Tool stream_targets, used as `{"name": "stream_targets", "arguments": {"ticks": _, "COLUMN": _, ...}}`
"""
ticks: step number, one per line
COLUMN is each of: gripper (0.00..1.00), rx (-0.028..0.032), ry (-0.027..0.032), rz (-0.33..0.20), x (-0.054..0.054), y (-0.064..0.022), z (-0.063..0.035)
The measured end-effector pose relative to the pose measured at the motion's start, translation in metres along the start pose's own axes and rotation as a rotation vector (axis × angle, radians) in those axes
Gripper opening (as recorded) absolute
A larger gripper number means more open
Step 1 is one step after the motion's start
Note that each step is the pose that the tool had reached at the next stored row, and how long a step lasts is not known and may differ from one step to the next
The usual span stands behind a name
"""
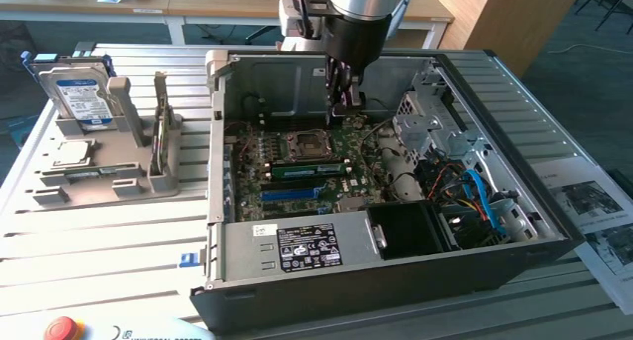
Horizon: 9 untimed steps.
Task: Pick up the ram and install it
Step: 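Press down the ram until it locks into place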
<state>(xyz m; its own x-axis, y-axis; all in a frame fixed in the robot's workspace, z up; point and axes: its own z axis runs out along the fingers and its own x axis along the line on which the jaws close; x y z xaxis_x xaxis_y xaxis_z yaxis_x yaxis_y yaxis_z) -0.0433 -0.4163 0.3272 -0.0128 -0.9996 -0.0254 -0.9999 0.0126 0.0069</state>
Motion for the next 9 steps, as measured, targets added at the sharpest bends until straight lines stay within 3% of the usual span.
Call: {"name": "stream_targets", "arguments": {"ticks": 9, "gripper": 0.1, "rx": 0.0, "ry": 0.0, "rz": 0.0, "x": 0.0, "y": 0.0, "z": 0.0}}
